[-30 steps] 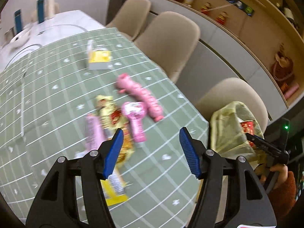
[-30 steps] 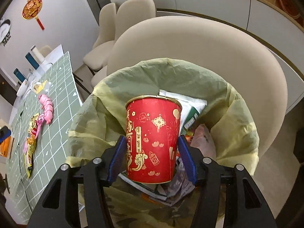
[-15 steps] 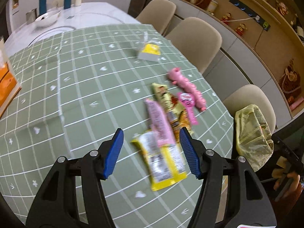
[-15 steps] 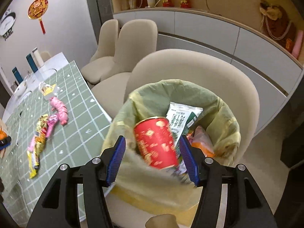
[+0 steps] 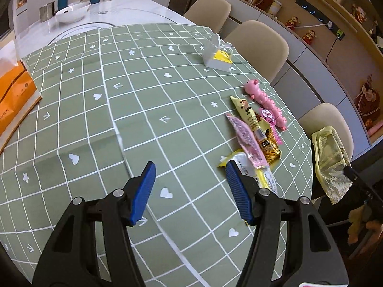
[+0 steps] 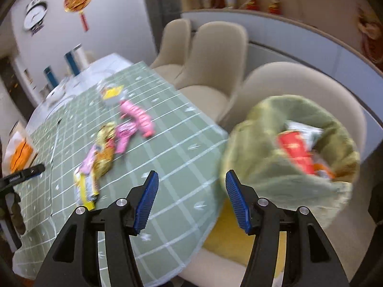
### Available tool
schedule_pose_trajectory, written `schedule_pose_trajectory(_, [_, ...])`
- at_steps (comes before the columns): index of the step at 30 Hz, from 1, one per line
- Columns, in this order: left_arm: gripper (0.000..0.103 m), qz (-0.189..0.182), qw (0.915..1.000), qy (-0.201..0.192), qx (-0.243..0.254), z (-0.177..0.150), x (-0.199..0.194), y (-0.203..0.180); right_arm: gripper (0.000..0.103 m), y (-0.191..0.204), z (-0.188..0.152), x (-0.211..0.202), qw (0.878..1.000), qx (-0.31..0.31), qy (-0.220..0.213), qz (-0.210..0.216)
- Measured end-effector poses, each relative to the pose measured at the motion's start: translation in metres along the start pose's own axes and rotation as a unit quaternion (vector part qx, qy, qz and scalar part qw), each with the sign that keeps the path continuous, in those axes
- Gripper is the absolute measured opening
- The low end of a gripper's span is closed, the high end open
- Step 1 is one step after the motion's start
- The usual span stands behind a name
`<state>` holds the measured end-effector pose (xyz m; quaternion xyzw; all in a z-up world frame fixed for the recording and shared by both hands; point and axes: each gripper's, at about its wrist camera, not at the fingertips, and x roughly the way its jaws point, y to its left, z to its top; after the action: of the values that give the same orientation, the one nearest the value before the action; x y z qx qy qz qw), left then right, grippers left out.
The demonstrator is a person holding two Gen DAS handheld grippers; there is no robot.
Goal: Collect trash
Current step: 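Return to the table and grasp the gold snack stick with the right tool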
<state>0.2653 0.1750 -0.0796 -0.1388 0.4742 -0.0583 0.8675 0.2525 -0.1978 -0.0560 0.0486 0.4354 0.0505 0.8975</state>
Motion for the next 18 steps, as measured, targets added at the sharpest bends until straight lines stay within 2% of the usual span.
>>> schedule_pose_trajectory(3, [0.058,-0.002,0.9999,-0.001,-0.014,-0.004,0.001,0.007,0.055,0.026,0.006,0.016,1.0,-0.021,0.006,0.017])
schedule_pose_trajectory(9, [0.058,0.006,0.9997,0.011,-0.021,-0.01,0.008,0.019,0.055,0.076,0.023,0.052,0.998,-0.063,0.025,0.011])
schedule_pose_trajectory(10, [0.058,0.009,0.9997,0.011,-0.02,-0.01,0.008,0.02,0.055,0.082,0.024,0.057,0.997,-0.069,0.029,0.018])
schedule_pose_trajectory(14, [0.058,0.021,0.9995,0.007,-0.022,-0.008,0.008,0.024,0.055,0.107,0.026,0.076,0.989,-0.104,0.048,0.092])
schedule_pose_trajectory(18, [0.058,0.033,0.9993,-0.001,-0.018,-0.004,0.004,0.023,0.048,0.133,0.035,0.101,0.983,-0.129,0.065,0.11])
